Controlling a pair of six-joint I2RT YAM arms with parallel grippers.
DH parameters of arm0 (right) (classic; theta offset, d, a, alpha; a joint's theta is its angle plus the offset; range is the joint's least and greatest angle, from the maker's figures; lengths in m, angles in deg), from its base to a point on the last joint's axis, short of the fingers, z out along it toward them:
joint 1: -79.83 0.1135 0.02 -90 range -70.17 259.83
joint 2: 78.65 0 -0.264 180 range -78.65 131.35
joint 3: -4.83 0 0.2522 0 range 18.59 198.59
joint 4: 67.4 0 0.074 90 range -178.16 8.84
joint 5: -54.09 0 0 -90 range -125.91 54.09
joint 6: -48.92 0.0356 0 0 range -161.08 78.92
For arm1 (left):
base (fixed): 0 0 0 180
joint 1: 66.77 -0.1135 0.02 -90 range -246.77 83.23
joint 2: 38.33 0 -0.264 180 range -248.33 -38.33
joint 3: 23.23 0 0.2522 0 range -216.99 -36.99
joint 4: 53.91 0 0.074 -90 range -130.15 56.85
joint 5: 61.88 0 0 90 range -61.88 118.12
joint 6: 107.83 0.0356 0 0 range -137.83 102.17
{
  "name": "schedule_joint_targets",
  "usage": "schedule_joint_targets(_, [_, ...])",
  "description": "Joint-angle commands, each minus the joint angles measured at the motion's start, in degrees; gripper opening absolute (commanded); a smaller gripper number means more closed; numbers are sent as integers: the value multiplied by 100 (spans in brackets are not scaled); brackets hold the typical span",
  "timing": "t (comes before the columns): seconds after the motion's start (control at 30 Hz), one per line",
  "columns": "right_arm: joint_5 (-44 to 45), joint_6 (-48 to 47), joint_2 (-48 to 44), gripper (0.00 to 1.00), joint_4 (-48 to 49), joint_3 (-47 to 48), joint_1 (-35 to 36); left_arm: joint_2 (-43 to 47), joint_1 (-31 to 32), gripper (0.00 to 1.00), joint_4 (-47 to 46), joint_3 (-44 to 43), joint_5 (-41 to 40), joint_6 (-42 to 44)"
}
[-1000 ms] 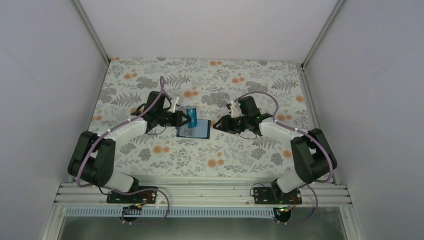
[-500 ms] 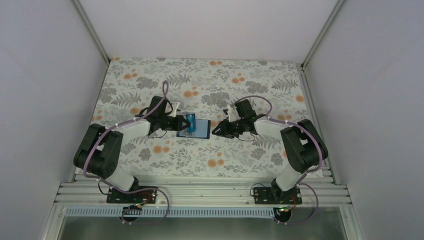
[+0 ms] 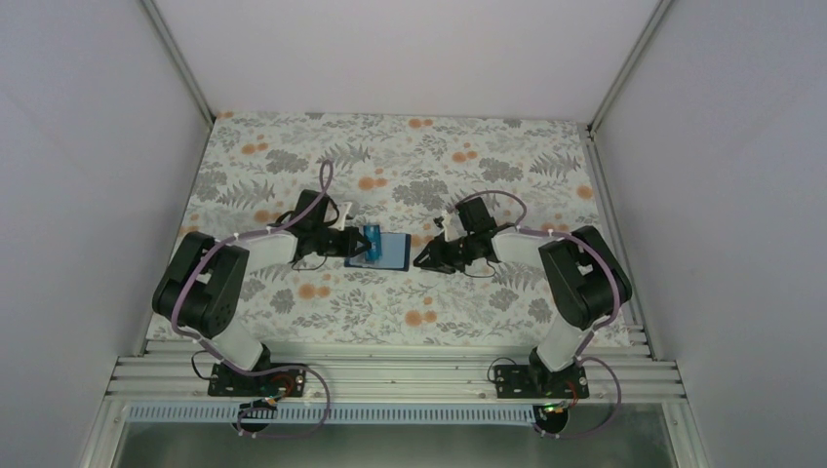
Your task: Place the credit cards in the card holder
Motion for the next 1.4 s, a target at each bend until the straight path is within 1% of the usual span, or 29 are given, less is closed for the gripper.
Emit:
schedule_joint_targets(0.0, [-88,-109,130,28,169,-37,-31,-141,-9,2,-201,-37,86,54])
schedule_joint_targets(0.23, [-116,-67,243,28,241,1,-38,-236,-8,2,-171,-27,100,-39])
schedule_joint_targets(0.5, [-192,59,529,27,474,57,-31,-407,-8,2,-442,87,360,-318])
schedule_joint_targets(0.73, [-206,86,788,23,603,150,-32,-465,-8,2,-737,172,599,-511])
schedule_joint_targets(1.03, [-218,86,900,19,649,149,-31,-542,-8,2,-826,180,727,-604])
schedule_joint_targets(1.37, [-239,87,934,18,648,151,-32,-718,-8,2,-814,237,772,-928])
